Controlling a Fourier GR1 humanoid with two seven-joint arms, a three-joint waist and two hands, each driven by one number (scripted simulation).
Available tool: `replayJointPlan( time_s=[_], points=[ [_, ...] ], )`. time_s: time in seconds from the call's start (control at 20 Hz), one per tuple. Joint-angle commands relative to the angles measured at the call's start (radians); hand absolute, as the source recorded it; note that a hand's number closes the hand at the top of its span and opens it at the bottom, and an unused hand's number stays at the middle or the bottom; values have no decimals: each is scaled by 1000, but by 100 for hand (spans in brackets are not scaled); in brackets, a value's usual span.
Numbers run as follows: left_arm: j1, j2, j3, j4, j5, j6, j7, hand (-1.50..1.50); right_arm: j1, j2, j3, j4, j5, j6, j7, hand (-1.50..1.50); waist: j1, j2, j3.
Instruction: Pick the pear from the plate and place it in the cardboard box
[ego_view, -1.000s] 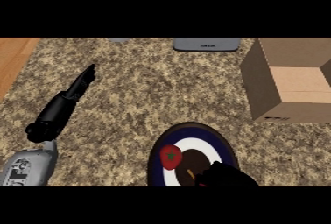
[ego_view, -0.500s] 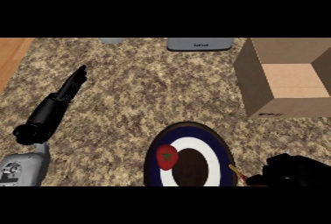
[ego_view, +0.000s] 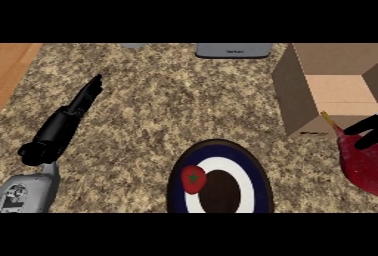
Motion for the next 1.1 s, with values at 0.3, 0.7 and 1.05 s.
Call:
replayJointPlan(
  time_s=[0.3, 0.7, 1.05],
  points=[
    [-30, -19, -28, -24, -15, -10, 45, 0, -402, 0, -50, 510, 58, 108, 22, 150, 43, 7, 1],
    [-63, -2, -17, -15, -3, -37, 34, 0, -557, -46, 127, 823, 296, 263, -61, 150, 66, 14, 1],
    [-59, -52, -64, -18, -39, -5, 27, 0, -705, 6, 253, 1111, 526, 224, -205, 150, 94, 24, 3]
  ],
)
